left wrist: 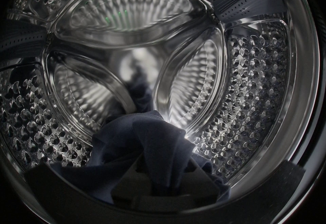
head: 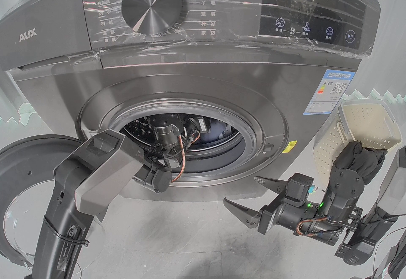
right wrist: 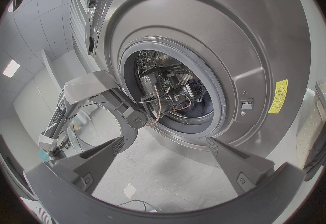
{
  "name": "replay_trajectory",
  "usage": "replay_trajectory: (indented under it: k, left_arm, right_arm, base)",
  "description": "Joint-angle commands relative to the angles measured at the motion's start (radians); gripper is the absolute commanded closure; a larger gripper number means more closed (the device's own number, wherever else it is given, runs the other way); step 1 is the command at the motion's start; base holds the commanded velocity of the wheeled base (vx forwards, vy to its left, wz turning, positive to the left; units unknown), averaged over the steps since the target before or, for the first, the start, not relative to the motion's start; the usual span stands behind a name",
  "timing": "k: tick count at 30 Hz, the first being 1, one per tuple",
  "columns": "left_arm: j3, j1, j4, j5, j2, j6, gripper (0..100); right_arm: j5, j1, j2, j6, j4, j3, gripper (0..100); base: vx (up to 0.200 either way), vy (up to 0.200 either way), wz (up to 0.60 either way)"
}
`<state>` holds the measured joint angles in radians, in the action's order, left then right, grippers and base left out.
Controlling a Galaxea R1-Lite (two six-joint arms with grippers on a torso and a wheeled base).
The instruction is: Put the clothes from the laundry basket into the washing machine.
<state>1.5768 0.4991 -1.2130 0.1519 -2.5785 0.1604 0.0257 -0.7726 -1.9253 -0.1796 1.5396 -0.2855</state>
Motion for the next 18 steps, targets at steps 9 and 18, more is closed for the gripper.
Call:
replay_trajectory:
  k: [9, 18]
  left_arm:
    - [0.051, 0.001, -0.002, 0.009, -0.031, 0.007, 0]
    - [-0.196, 0.035, -0.002, -0.009, 0.092, -0.001, 0]
  right_arm:
    - [0.0, -0.001, -0.004, 0.0, 0.001, 0.002, 0]
    - [0.0, 0.006, 0.003, 0.002, 0.001, 0.009, 0]
  base:
    - [0.0, 0.0, 0.0]
    - [0.0, 0.0, 0.0]
